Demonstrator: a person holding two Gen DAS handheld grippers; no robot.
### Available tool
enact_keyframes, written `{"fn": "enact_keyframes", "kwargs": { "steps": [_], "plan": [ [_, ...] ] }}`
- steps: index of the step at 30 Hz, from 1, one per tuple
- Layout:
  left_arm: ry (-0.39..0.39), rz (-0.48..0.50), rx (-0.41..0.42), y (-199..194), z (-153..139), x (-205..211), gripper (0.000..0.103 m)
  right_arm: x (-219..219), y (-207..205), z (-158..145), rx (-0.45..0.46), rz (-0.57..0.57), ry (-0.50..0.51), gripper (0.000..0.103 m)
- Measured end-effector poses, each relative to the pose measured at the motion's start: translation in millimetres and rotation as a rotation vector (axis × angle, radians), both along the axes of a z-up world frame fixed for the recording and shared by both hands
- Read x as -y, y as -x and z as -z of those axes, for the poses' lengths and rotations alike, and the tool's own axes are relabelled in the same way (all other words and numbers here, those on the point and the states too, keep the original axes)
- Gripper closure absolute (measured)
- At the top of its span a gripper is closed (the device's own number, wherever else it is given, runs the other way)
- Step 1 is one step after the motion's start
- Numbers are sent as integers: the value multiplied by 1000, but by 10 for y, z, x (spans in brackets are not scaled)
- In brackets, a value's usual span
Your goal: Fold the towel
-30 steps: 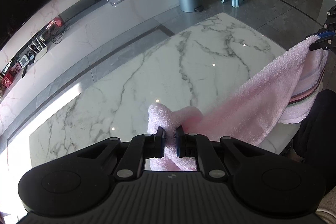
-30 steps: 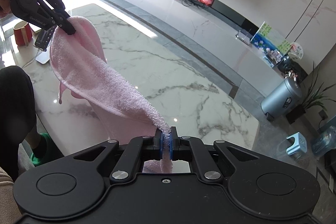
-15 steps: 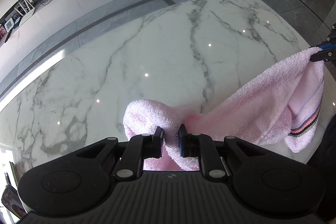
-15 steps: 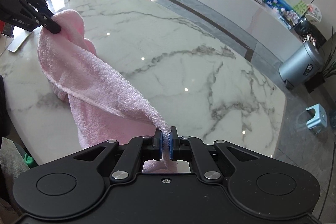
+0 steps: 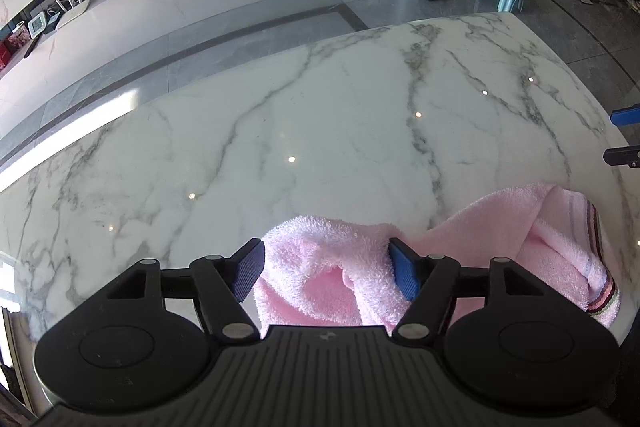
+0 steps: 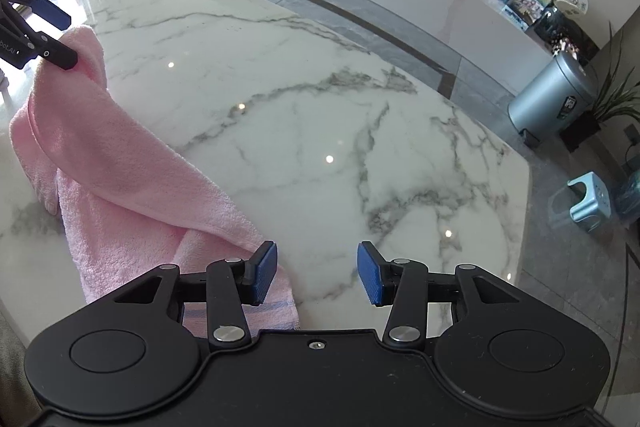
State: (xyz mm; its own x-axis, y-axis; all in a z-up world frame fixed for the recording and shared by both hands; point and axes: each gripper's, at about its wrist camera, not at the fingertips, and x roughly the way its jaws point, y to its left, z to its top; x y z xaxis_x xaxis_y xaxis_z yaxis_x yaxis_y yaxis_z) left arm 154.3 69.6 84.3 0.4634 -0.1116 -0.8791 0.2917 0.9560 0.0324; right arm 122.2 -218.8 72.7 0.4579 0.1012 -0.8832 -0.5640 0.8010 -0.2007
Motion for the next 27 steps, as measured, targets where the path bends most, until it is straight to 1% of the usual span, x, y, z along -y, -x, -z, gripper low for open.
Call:
{"fn": "enact_keyframes", "kwargs": {
  "steps": [2,7,10,13,17,21,23,27],
  "plan": [
    [12,0,25,21,-66,-9,35,-34,61,-11,-16,-24,-13,58],
    [-9,13,53,132,-203,11,34,-124,351,71,-95,-85,-40,54],
    [-17,39,44,257,-258,18,34,-155,536,143,-134,-100,-58,52],
    [-37,79,21,387,-234,54,34,-185,688,232,-163,-110,-58,52],
    [-75,164,-26,634,-104,126,34,-247,892,329,-180,-132,-49,51],
    [-87,216,-69,831,107,213,34,-303,1023,366,-194,-157,-54,49],
    [-88,226,-83,891,247,269,34,-334,1060,398,-193,-164,-44,48],
    [-68,210,-101,894,473,344,34,-359,1085,458,-188,-169,-16,45]
  ]
}}
